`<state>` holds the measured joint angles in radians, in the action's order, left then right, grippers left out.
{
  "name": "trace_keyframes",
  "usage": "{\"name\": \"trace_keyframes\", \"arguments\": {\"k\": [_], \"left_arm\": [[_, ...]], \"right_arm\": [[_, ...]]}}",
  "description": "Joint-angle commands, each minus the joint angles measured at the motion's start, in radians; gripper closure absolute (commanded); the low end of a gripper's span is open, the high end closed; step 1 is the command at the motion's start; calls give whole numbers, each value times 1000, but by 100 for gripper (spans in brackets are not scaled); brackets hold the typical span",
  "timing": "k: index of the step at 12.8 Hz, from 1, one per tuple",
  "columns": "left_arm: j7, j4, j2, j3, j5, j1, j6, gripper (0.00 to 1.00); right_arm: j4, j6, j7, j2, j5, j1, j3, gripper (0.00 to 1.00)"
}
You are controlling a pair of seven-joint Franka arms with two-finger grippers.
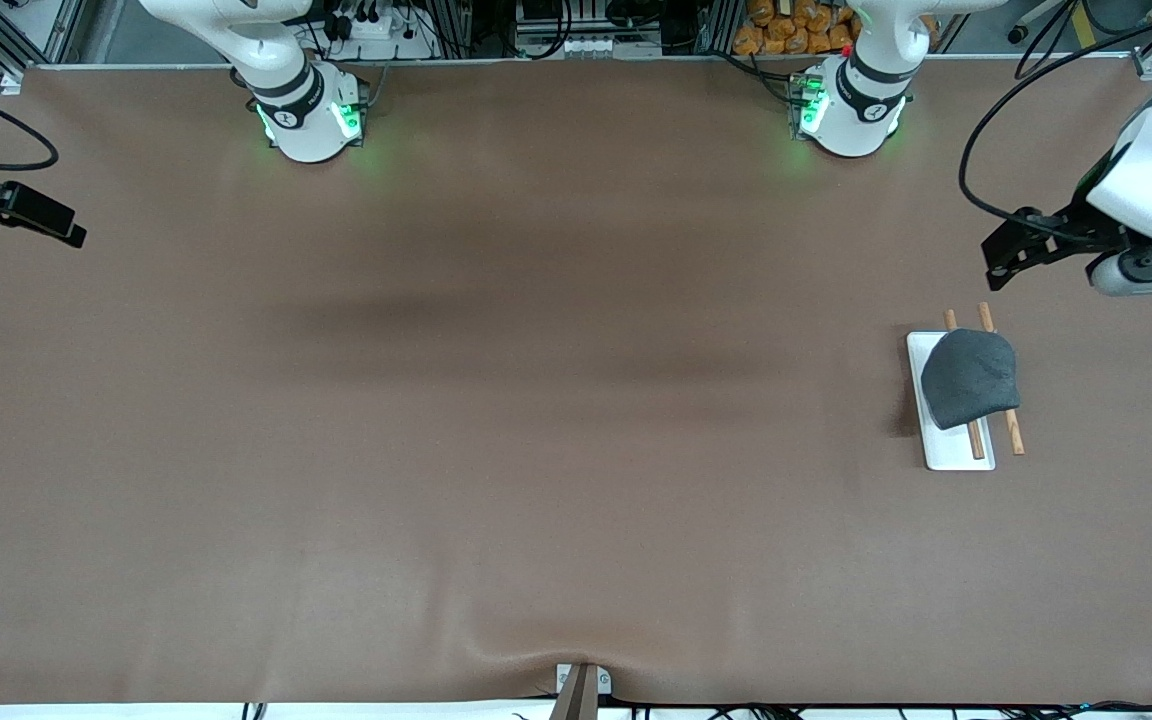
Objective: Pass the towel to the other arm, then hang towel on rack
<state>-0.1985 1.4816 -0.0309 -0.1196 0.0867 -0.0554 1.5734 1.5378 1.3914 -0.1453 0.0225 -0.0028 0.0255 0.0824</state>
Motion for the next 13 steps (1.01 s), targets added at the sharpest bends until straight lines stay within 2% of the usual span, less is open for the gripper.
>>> {"name": "trace_keyframes", "arguments": {"k": [1,3,5,7,10,13], "left_arm": [[7,78,71,37,7,-24,-6,0],[7,133,115,37,-30,-15,-7,0],[5,169,147,37,-54,-9,-10,0],[5,169,160,37,-56,-9,-88,0],[5,161,161,51,-74,-4,-110,0],[-7,120,141,57,-76,-7,-125,0]], "right_arm": [[-33,-17,3,-15,0,-50,-29,0],[-35,-12,3,-13,-9,-75,-73,0],[-35,-2,-8,-9,6,-75,-73,0],[-35,3,-48,-6,10,-70,-78,0],[-31,34,-181,-6,18,-59,-90,0],[-31,64,-174,-10,64,-58,-92,0]]}}
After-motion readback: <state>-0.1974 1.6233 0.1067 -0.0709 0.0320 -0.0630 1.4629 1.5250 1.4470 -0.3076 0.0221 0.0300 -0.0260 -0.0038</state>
